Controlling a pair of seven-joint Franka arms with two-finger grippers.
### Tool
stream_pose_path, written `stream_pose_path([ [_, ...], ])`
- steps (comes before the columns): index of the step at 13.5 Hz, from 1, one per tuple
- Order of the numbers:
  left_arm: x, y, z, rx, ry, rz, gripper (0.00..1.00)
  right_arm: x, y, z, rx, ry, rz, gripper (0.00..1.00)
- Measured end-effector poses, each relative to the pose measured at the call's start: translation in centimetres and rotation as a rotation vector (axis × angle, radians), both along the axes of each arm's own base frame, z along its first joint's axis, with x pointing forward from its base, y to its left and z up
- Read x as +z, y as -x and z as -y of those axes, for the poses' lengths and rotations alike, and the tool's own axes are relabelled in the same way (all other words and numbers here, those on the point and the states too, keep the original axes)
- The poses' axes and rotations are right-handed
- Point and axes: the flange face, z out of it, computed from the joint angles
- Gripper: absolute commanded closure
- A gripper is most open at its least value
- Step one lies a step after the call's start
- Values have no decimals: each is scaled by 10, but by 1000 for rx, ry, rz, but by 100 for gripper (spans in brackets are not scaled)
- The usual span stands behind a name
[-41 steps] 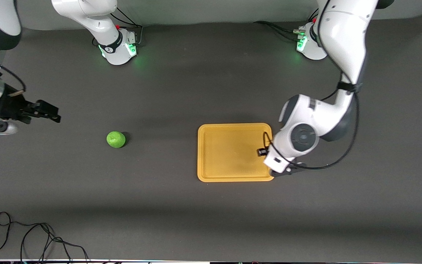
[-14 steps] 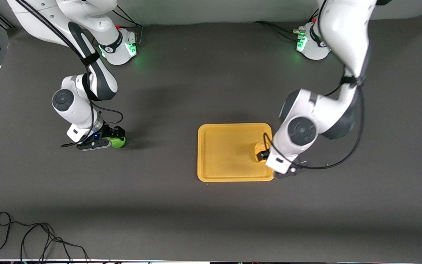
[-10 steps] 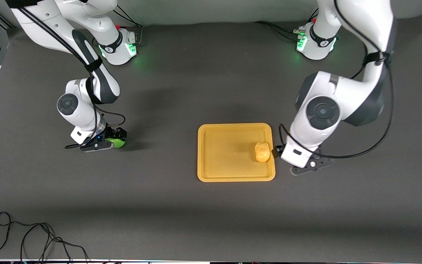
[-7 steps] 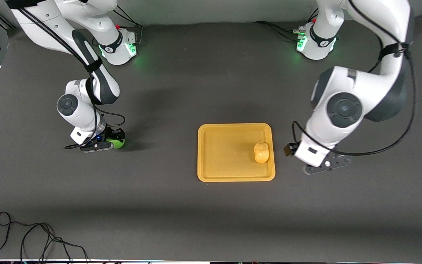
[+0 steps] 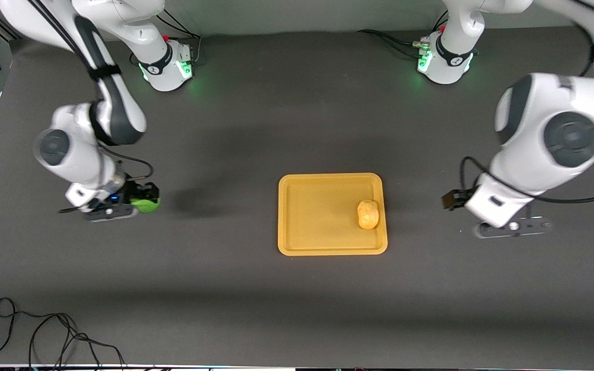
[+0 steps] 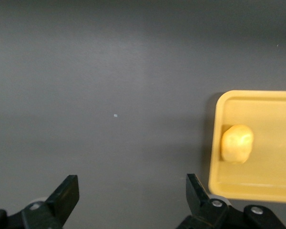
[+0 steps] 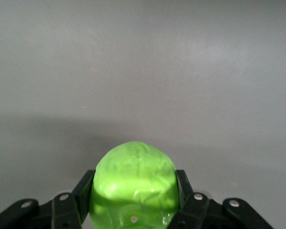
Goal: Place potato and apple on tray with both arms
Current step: 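Lift the green apple and carry it over the tray with the right gripper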
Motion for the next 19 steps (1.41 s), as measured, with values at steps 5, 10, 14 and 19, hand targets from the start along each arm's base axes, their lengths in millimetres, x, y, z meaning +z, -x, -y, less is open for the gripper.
stream_pose_path([
  [5, 37, 20, -94, -88, 16, -7, 0, 150, -30, -32, -37, -22, 70, 52],
  [10, 63, 45, -87, -105, 22, -1, 0, 148, -32, -226, -168, -25, 55, 52],
  [14, 56, 53, -90, -122, 24, 17, 0, 102, 9, -399, -273, -21, 57, 57],
  [19, 44, 56, -119, -124, 25, 2, 0, 3, 31, -499, -190, -19, 118, 57],
])
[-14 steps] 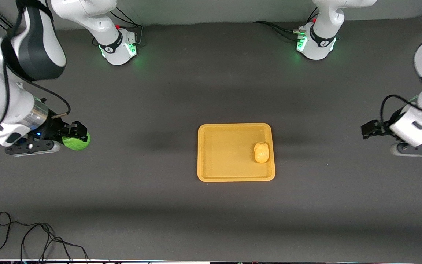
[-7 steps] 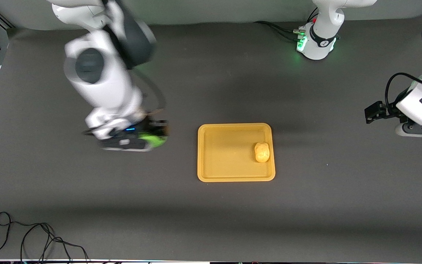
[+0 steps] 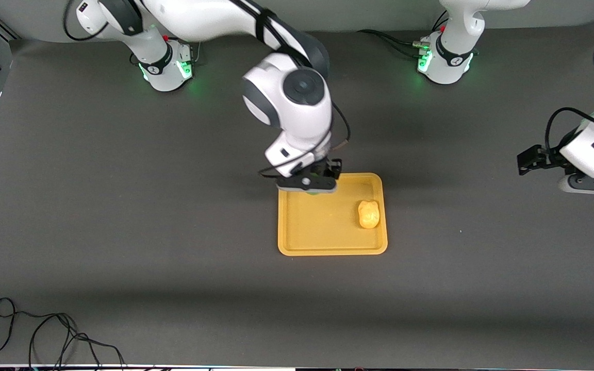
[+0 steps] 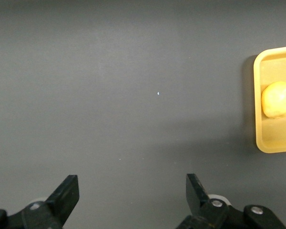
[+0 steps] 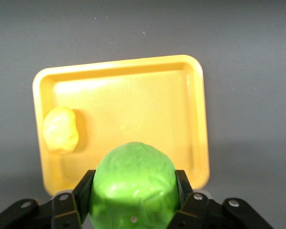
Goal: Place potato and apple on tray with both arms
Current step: 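Lift the green apple and carry it over the tray with the right gripper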
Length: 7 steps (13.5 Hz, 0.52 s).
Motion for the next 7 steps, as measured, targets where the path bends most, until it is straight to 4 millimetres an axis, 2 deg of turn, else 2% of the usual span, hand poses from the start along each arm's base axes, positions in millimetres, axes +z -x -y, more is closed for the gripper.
stream_pose_path([
  [3, 2, 2, -12, 4, 1, 2, 0, -105, -11, -14, 19, -3, 43, 57],
  [4, 2, 2, -11, 3, 1, 1, 0, -133, -12, -16, 22, -4, 55, 57],
  [5, 2, 3, -11, 2, 1, -1, 0, -152, -13, -17, 29, -4, 65, 57],
  [7, 1, 3, -11, 2, 1, -4, 0, -171, -11, -21, 35, -12, 75, 57],
])
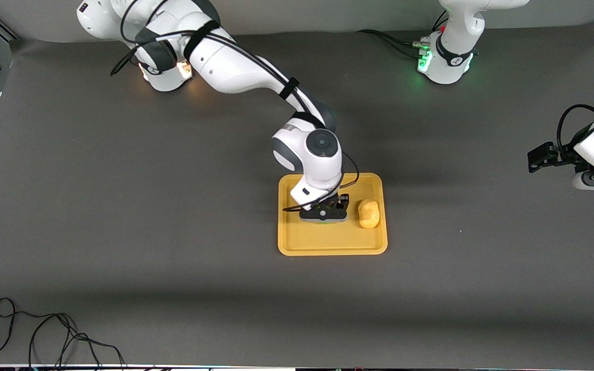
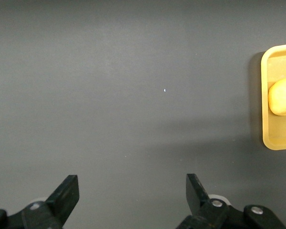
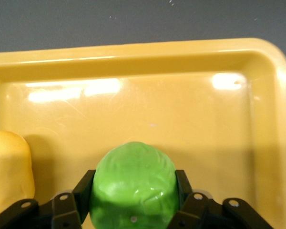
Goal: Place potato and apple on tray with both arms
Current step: 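Lift the green apple and carry it over the tray with the right gripper, then lower the apple onto the tray and open the right gripper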
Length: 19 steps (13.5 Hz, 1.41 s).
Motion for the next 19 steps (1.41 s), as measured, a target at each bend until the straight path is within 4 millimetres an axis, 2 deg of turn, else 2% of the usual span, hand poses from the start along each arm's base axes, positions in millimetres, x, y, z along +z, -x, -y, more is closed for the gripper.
stream_pose_path([
  [6, -2, 1, 8, -13, 1, -8, 0, -1, -1, -3, -3, -10, 16, 55],
  [7, -2, 1, 8, -12, 4, -9, 0, -2, -1, -2, 4, 1, 25, 37],
  [8, -3, 2, 7, -8, 11, -9, 0, -6, -1, -1, 9, 13, 30, 1],
  [10, -2, 7, 5, -1, 23, -9, 0, -8, -2, 0, 5, 16, 32, 0],
  [12, -1, 9, 5, 0, 26, -9, 0, 2, -3, -1, -15, 14, 32, 0],
  [13, -2, 10, 5, 0, 27, -11, 0, 18, -5, 0, -40, 23, 21, 0],
  [14, -3, 10, 5, 0, 28, -13, 0, 44, -7, 2, -68, 27, 7, 0],
  [16, -4, 10, 5, 0, 29, -15, 0, 120, -11, 16, -119, 21, -28, 0],
  [17, -5, 10, 6, -1, 29, -15, 0, 161, -16, 31, -148, 20, -43, 0],
  [19, -5, 10, 7, -2, 30, -16, 0, 229, -29, 75, -208, 30, -68, 0],
])
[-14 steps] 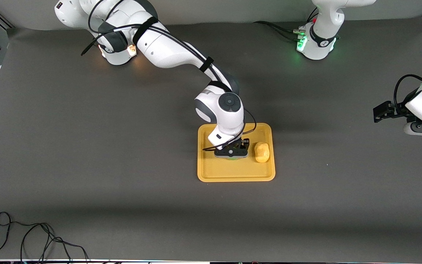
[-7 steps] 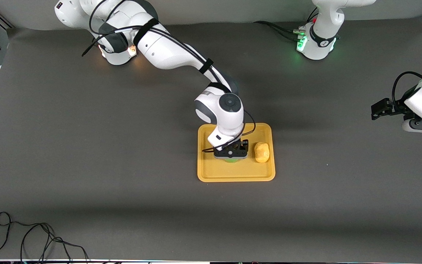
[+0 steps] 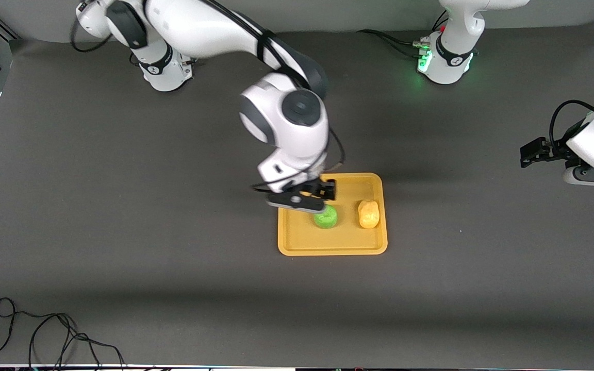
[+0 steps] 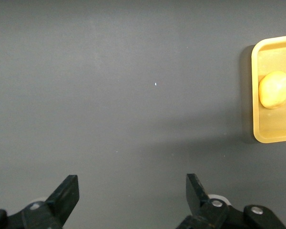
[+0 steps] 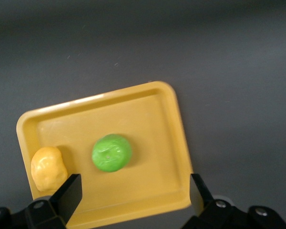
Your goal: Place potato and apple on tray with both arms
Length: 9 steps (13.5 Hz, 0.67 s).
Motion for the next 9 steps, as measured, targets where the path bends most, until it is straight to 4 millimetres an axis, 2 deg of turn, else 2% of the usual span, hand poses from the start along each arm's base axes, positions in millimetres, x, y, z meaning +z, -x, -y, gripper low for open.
stream_pose_path([
  [3, 0, 0, 2, -2, 1, 1, 0, 77, -20, 88, 44, 42, -57, 0],
  [5, 0, -1, 2, -4, 1, 5, 0, 116, -29, 164, 97, 69, -114, 0],
  [7, 0, -1, 3, -5, 2, 7, 0, 145, -35, 246, 133, 64, -143, 0],
  [9, 0, -1, 5, 5, 2, 9, 0, 162, -30, 312, 154, 55, -162, 0],
])
